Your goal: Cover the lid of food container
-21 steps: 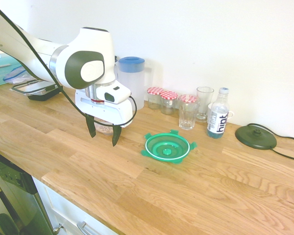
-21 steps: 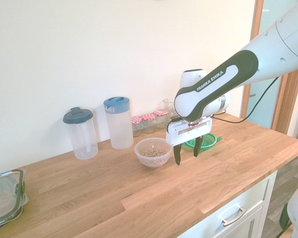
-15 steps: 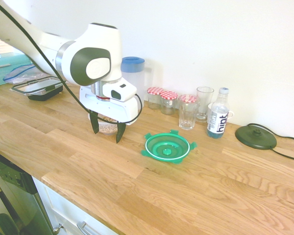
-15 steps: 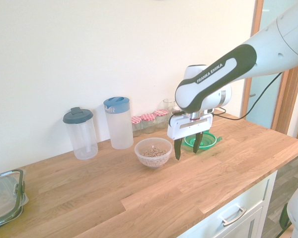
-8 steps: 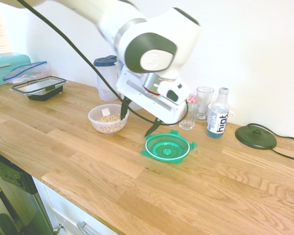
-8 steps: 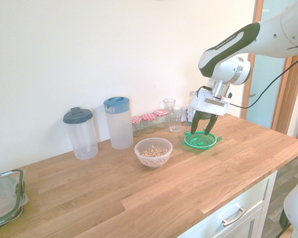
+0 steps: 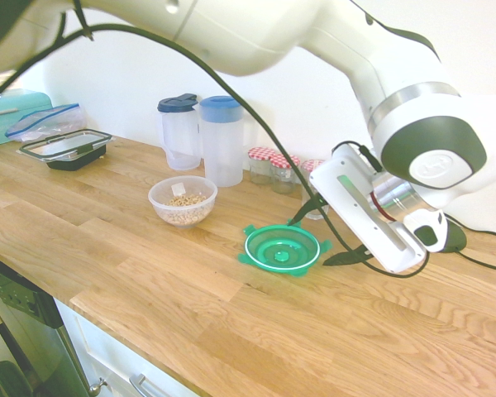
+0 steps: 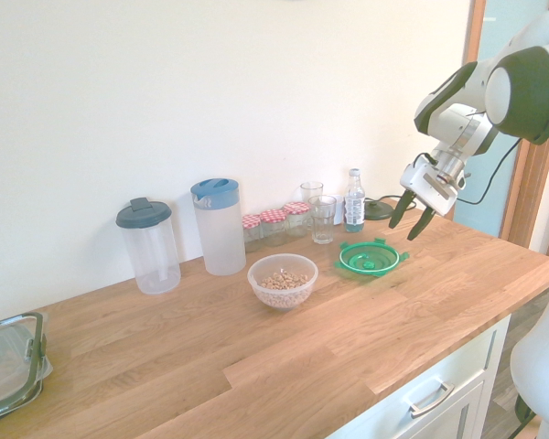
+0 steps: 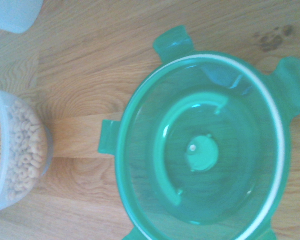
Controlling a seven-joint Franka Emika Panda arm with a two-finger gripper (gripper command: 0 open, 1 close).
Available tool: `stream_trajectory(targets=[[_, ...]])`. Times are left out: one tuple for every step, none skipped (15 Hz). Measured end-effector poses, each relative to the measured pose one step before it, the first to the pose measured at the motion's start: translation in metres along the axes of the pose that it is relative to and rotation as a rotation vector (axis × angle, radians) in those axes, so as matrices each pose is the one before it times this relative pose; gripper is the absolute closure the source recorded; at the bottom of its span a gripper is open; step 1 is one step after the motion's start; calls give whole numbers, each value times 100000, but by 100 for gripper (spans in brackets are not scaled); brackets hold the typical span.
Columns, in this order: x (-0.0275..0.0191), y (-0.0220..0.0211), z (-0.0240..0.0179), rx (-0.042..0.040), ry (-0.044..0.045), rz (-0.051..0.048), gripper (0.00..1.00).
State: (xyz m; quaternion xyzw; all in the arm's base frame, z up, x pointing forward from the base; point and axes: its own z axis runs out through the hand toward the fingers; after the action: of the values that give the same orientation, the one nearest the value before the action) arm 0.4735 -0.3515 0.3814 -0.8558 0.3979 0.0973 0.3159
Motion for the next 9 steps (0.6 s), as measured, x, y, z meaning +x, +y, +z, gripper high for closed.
stream_trajectory(targets=[[992, 490, 310, 1129, -1439, -112, 0], [943, 249, 708, 1394, -1841, -331, 0], [862, 57, 835, 1318, -1238, -239, 0], [719, -108, 1034, 965, -1501, -291, 0], [651, -356, 1207, 691, -1730, -416, 0], [405, -444, 1012, 846, -1314, -790, 0], [309, -435, 911, 248, -993, -1191, 0], [220, -433, 734, -100, -464, -1207, 100], [162, -459, 598, 38, -122, -981, 100]])
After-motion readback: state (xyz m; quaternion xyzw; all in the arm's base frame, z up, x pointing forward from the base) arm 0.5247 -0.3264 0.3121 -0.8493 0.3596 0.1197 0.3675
